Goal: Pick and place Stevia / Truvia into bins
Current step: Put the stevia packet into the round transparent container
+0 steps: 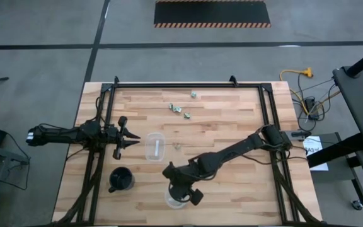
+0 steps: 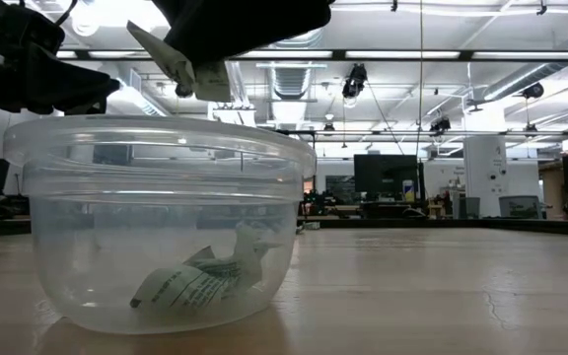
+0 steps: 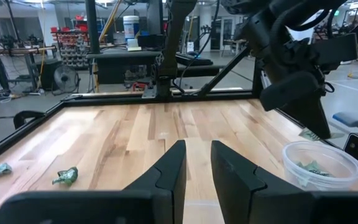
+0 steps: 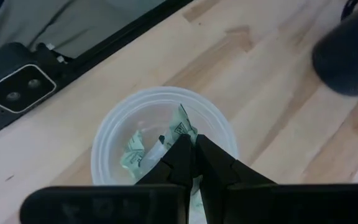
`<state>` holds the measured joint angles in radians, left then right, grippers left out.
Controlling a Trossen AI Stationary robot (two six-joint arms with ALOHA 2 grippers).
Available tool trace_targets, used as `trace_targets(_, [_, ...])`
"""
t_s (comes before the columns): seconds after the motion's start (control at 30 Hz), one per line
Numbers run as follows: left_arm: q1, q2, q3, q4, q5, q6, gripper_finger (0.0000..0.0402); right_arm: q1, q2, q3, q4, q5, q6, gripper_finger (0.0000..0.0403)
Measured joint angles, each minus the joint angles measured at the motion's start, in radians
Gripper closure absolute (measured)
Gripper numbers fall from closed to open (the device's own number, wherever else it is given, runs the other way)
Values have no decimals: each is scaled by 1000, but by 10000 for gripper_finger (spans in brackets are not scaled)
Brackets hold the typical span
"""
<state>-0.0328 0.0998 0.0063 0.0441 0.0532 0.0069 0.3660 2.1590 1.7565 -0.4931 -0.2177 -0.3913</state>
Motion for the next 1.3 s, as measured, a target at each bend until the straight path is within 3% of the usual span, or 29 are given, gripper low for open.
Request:
trace_targets(0.47, [0,3,0,-1,0,0,344,2,0,-1,2,0,0,392])
trace_targets(0.97, [0,3,0,0,0,0,344,-3,0,-1,5,8,-9,273])
trace_targets(1.3, [0,3,0,0,0,0,344,-57,-2,-1,-133,108,44,270])
